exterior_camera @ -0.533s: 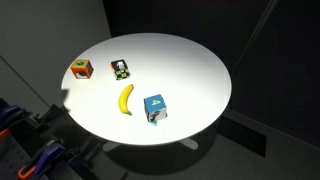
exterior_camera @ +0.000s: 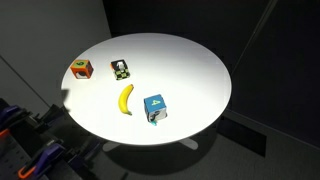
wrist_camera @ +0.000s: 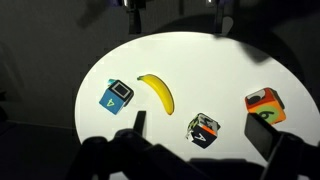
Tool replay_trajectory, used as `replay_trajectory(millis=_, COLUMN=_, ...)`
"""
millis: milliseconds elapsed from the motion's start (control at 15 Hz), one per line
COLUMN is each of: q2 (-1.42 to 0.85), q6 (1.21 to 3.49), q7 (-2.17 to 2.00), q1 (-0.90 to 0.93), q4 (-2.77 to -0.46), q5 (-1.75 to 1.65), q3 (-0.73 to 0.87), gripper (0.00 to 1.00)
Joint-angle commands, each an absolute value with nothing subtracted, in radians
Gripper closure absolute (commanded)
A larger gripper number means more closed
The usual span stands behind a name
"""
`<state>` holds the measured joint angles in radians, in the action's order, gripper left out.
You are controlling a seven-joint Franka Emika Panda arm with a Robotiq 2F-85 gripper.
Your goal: Move the black cube towards the edge of the table
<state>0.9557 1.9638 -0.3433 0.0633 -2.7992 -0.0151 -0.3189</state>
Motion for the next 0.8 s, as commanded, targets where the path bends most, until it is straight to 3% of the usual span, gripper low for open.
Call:
replay_trajectory(millis=0, q2=0.953, q6=1.962, q7=-0.351, q1=0.073, q4=-2.798, q5=-0.024, q3=-0.309, gripper=0.0)
replay_trajectory(millis=733, q2=0.862, q6=2.064, q7=-0.265, q1=0.089, q4=-2.722, q5=0.024, q3=-0.217, gripper=0.0)
